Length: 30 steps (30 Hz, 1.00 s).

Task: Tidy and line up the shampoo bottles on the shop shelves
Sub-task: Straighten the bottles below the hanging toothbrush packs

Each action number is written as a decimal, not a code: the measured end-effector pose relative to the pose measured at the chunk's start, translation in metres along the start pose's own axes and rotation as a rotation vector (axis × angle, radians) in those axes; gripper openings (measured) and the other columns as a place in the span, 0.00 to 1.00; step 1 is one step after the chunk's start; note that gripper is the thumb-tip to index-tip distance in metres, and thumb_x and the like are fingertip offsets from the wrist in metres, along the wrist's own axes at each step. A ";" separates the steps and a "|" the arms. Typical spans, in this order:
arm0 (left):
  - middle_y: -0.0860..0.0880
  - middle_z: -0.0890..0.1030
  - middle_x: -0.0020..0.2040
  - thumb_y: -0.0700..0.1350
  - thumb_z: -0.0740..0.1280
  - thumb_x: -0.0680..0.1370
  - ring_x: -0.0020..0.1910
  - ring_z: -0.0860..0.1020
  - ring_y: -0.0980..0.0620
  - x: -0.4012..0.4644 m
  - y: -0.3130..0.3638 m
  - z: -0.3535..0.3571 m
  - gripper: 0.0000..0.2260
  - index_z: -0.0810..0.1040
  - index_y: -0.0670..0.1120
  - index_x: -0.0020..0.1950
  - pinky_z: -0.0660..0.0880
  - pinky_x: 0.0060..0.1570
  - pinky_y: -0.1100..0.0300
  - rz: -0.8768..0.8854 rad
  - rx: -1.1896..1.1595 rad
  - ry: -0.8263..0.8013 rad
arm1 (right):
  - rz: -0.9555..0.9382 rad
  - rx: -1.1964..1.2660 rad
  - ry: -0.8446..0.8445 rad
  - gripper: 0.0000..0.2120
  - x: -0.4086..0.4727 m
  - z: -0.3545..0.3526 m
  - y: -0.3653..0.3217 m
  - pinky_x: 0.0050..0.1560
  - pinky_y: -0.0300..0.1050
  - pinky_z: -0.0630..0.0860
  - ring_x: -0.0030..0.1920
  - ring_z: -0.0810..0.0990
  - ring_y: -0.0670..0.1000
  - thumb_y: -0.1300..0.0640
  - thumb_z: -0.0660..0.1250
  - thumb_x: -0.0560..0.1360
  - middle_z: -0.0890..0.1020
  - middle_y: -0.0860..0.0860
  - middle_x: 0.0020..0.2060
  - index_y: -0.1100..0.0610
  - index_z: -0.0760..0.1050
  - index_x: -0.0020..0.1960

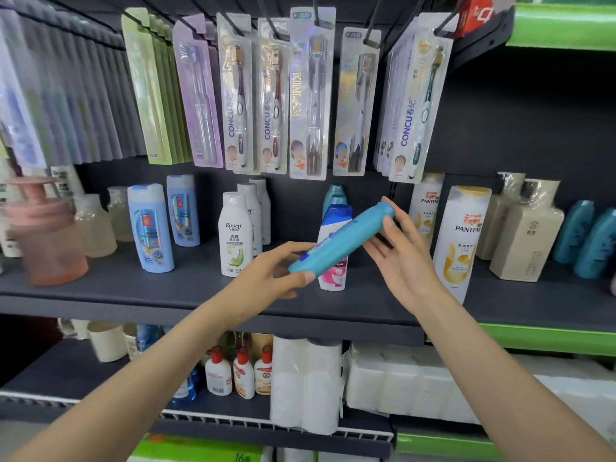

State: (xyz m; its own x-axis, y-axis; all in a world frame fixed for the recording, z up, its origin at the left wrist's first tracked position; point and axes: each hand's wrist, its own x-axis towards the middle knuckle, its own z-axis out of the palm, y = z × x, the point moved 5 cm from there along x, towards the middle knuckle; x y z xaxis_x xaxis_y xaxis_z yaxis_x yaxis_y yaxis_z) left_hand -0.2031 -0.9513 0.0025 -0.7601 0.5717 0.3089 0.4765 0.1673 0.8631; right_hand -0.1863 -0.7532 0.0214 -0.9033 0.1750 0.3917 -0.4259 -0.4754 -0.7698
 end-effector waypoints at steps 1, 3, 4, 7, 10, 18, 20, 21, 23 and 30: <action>0.54 0.78 0.57 0.46 0.64 0.78 0.54 0.79 0.54 0.001 -0.001 0.000 0.16 0.72 0.58 0.65 0.78 0.55 0.52 -0.032 -0.064 -0.011 | 0.013 0.009 -0.025 0.19 0.000 0.000 0.001 0.60 0.46 0.76 0.58 0.80 0.50 0.60 0.61 0.77 0.82 0.47 0.54 0.49 0.70 0.66; 0.50 0.79 0.58 0.45 0.61 0.80 0.54 0.80 0.50 0.004 -0.003 0.004 0.14 0.73 0.56 0.64 0.78 0.54 0.50 -0.091 -0.188 -0.034 | 0.032 -0.019 -0.047 0.21 0.001 -0.001 0.002 0.57 0.49 0.78 0.58 0.80 0.52 0.59 0.64 0.74 0.81 0.49 0.54 0.46 0.70 0.65; 0.48 0.80 0.58 0.46 0.60 0.80 0.55 0.80 0.49 0.006 -0.004 0.007 0.13 0.74 0.55 0.64 0.78 0.54 0.48 -0.119 -0.249 -0.046 | 0.031 -0.039 -0.035 0.22 0.002 -0.002 0.003 0.55 0.50 0.79 0.57 0.80 0.52 0.58 0.66 0.72 0.80 0.49 0.54 0.45 0.71 0.63; 0.45 0.81 0.57 0.46 0.58 0.81 0.55 0.81 0.47 0.017 -0.008 0.012 0.12 0.75 0.53 0.62 0.78 0.54 0.47 -0.160 -0.332 -0.086 | -0.001 -0.060 0.023 0.19 0.009 -0.005 -0.003 0.51 0.51 0.80 0.56 0.80 0.54 0.58 0.67 0.70 0.79 0.51 0.51 0.46 0.72 0.59; 0.48 0.82 0.55 0.45 0.60 0.81 0.54 0.81 0.50 0.032 -0.010 0.013 0.11 0.76 0.51 0.62 0.78 0.54 0.52 -0.116 -0.191 -0.113 | -0.063 -0.199 0.070 0.19 0.018 -0.008 -0.017 0.48 0.49 0.81 0.53 0.81 0.51 0.62 0.68 0.72 0.81 0.51 0.48 0.49 0.73 0.61; 0.53 0.81 0.45 0.40 0.61 0.79 0.42 0.79 0.55 0.082 -0.001 -0.025 0.08 0.78 0.50 0.47 0.76 0.41 0.62 0.097 0.106 0.466 | -0.194 -0.778 0.152 0.21 0.047 -0.028 -0.047 0.37 0.34 0.76 0.41 0.78 0.42 0.63 0.74 0.68 0.80 0.47 0.43 0.47 0.77 0.57; 0.53 0.81 0.45 0.41 0.61 0.79 0.41 0.78 0.56 0.098 -0.011 -0.029 0.07 0.78 0.49 0.48 0.75 0.40 0.63 0.028 0.092 0.486 | -0.192 -0.857 0.126 0.21 0.056 -0.032 -0.044 0.36 0.32 0.76 0.40 0.77 0.42 0.63 0.74 0.68 0.78 0.44 0.43 0.47 0.77 0.57; 0.52 0.81 0.46 0.42 0.60 0.79 0.41 0.78 0.56 0.107 -0.016 -0.030 0.07 0.78 0.49 0.48 0.74 0.40 0.63 -0.014 0.064 0.487 | -0.194 -0.885 0.117 0.21 0.062 -0.035 -0.041 0.37 0.31 0.76 0.41 0.77 0.41 0.64 0.74 0.68 0.78 0.43 0.43 0.47 0.77 0.56; 0.52 0.80 0.46 0.43 0.59 0.80 0.42 0.77 0.55 0.125 -0.025 -0.028 0.08 0.78 0.49 0.49 0.74 0.41 0.63 -0.101 -0.009 0.477 | -0.194 -0.927 0.109 0.21 0.074 -0.043 -0.032 0.37 0.28 0.74 0.42 0.77 0.41 0.64 0.74 0.68 0.78 0.41 0.43 0.48 0.77 0.57; 0.46 0.79 0.47 0.43 0.60 0.80 0.40 0.76 0.52 0.186 -0.032 -0.021 0.05 0.76 0.47 0.51 0.71 0.41 0.60 -0.167 -0.070 0.458 | -0.219 -1.011 0.183 0.23 0.131 -0.081 0.013 0.53 0.50 0.78 0.50 0.79 0.50 0.60 0.75 0.67 0.79 0.51 0.51 0.43 0.76 0.58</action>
State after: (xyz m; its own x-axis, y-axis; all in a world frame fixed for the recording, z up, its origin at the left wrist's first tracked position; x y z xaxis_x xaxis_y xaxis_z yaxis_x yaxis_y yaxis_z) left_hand -0.3689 -0.8667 0.0411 -0.9471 0.1274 0.2945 0.3129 0.1629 0.9357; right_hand -0.3147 -0.6670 0.0220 -0.7598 0.3377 0.5556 -0.3494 0.5086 -0.7869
